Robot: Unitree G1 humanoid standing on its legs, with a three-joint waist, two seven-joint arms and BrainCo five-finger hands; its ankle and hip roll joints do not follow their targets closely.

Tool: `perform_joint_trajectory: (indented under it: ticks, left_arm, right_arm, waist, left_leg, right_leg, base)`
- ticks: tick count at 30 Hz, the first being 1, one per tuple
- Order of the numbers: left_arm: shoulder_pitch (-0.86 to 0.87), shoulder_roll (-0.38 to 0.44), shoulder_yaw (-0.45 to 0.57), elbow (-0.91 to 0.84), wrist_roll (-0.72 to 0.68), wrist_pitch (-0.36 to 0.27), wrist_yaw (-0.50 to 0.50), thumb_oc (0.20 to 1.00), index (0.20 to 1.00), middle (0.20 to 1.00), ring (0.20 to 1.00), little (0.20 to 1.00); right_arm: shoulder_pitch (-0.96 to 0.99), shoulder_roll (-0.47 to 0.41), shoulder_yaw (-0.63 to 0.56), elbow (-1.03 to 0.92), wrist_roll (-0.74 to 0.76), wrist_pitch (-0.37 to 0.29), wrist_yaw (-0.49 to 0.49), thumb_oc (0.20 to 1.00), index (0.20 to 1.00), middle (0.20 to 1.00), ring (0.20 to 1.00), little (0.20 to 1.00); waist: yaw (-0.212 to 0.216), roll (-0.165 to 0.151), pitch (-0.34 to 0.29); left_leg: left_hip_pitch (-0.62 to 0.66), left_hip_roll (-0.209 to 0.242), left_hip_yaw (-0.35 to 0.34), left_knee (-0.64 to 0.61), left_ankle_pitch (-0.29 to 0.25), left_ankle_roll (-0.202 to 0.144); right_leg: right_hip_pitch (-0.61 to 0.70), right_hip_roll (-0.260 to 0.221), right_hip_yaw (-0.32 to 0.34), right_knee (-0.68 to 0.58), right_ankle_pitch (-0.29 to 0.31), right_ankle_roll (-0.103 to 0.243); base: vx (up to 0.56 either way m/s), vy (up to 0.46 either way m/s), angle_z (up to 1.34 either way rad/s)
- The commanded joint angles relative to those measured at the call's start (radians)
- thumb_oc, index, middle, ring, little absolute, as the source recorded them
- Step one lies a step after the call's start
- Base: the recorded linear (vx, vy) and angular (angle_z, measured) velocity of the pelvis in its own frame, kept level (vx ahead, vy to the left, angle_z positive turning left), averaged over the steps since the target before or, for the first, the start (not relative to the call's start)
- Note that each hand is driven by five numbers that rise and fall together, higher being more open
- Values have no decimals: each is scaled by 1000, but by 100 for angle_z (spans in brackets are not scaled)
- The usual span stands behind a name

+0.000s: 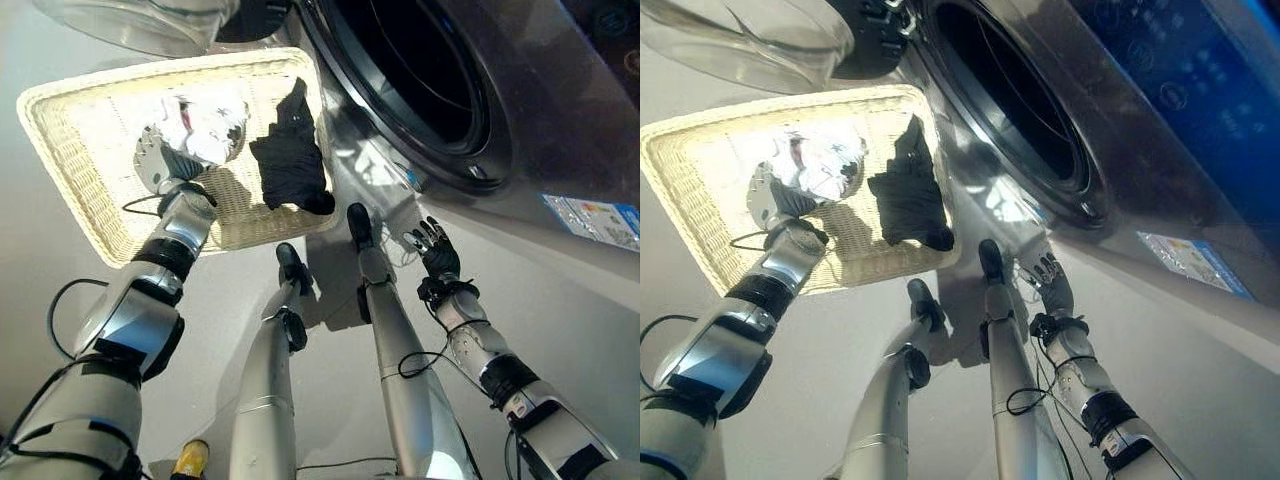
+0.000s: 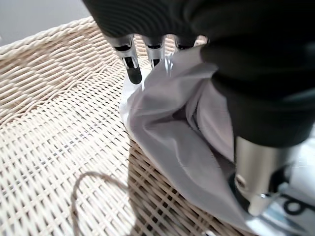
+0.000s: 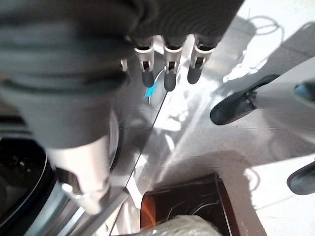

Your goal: Put the clothes into the washing machine.

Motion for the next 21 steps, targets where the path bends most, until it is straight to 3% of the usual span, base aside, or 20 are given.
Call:
perform_joint_trajectory:
  ticks: [1, 3, 4, 5, 6, 7, 8, 10, 11, 12, 13, 17, 21]
  left_arm:
    - [-9, 46, -27, 9, 37, 50, -47, 1000, 1000, 1000, 1000, 1000]
    - [-21, 46, -36, 10, 40, 53, -36, 1000, 1000, 1000, 1000, 1000]
    - [-32, 44, -40, 11, 29, 32, -23, 893, 893, 893, 893, 893]
    - [-50, 40, -34, 10, -20, -32, 11, 489, 489, 489, 489, 489]
    - [-58, 35, -25, 6, -66, -107, 41, 357, 357, 357, 357, 357]
    - [-59, 35, -26, 8, -67, -109, 42, 357, 357, 357, 357, 357]
    - [-75, 16, 24, -19, -158, -268, 81, 200, 200, 200, 200, 200]
    - [-83, -6, 58, -36, -229, -403, 92, 200, 200, 200, 200, 200]
    - [-84, -30, 96, -65, -280, -522, 94, 200, 200, 200, 200, 200]
    - [-84, -30, 96, -65, -280, -522, 94, 200, 200, 200, 200, 200]
    - [-74, -68, 128, -113, -325, -657, 106, 200, 200, 200, 200, 200]
    - [-41, -113, 163, -189, -309, -759, 165, 200, 200, 200, 200, 200]
    - [-15, -116, 176, -207, -239, -742, 230, 200, 200, 200, 200, 200]
  right_arm:
    - [39, 6, 18, -81, -41, 15, 18, 1000, 1000, 1000, 1000, 1000]
    - [36, 5, 20, -79, -47, 17, 19, 1000, 1000, 1000, 1000, 1000]
    - [34, 4, 25, -76, -51, 13, 20, 1000, 1000, 1000, 1000, 1000]
    - [35, 3, 33, -76, -53, 9, 24, 1000, 1000, 1000, 1000, 1000]
    - [36, 3, 37, -78, -60, 9, 23, 1000, 1000, 1000, 1000, 1000]
    - [36, 3, 37, -78, -60, 9, 22, 1000, 1000, 1000, 1000, 1000]
    - [43, 10, 47, -80, -92, 1, 23, 1000, 1000, 1000, 1000, 1000]
    - [42, 22, 53, -78, -105, -3, 23, 1000, 1000, 1000, 1000, 1000]
    - [43, 34, 60, -76, -108, -13, 24, 1000, 1000, 1000, 1000, 1000]
    - [43, 34, 60, -76, -108, -13, 24, 1000, 1000, 1000, 1000, 1000]
    - [32, 57, 66, -75, -122, -26, 16, 1000, 1000, 1000, 1000, 1000]
    - [9, 83, 64, -101, -169, -50, -3, 1000, 1000, 1000, 1000, 1000]
    - [-17, 79, 56, -145, -238, -67, -46, 1000, 1000, 1000, 1000, 1000]
  waist:
    - [1, -46, -19]
    - [-1, -49, -19]
    - [-4, -51, -19]
    - [-8, -56, -19]
    - [-10, -59, -19]
    - [-10, -59, -19]
    - [-12, -65, -19]
    - [-11, -71, -19]
    - [-6, -77, -19]
    - [-6, -77, -19]
    - [3, -85, -19]
    - [29, -98, -19]
    - [53, -103, -19]
  left_leg:
    - [-10, -34, -12, 82, -76, -23]
    - [-15, -34, -14, 82, -76, -23]
    - [-20, -35, -16, 80, -76, -23]
    - [-26, -36, -19, 74, -72, -23]
    - [-28, -36, -20, 69, -69, -24]
    - [-28, -36, -20, 69, -69, -24]
    - [-27, -37, -25, 52, -61, -24]
    - [-22, -37, -32, 37, -55, -26]
    - [-14, -39, -37, 21, -49, -28]
    - [-14, -39, -37, 21, -49, -28]
    - [1, -41, -46, -7, -38, -32]
    - [40, -41, -65, -69, -5, -42]
    - [78, -35, -84, -130, 29, -52]
  right_leg:
    - [-10, 65, -1, 41, -65, 24]
    - [-17, 68, 3, 41, -62, 25]
    - [-24, 71, 6, 39, -59, 25]
    - [-32, 75, 11, 34, -53, 24]
    - [-35, 78, 14, 31, -51, 24]
    - [-35, 77, 14, 31, -51, 24]
    - [-38, 85, 15, 26, -48, 22]
    - [-34, 89, 16, 19, -47, 22]
    - [-26, 92, 12, 9, -47, 20]
    - [-26, 92, 12, 9, -47, 20]
    - [-11, 99, 4, -6, -44, 18]
    - [34, 110, -19, -38, -41, 14]
    - [77, 118, -39, -64, -43, 11]
  base:
    - [-9, 58, -10]
    - [-12, 31, -3]
    - [-23, 48, -1]
    - [-26, 47, -1]
    - [0, 0, 0]
    - [0, 0, 0]
    - [0, 0, 0]
    - [-41, -43, 2]
    - [-35, -57, 4]
    - [-74, -128, 3]
    - [-64, -108, 2]
    - [-73, -129, 8]
    - [-75, -97, 13]
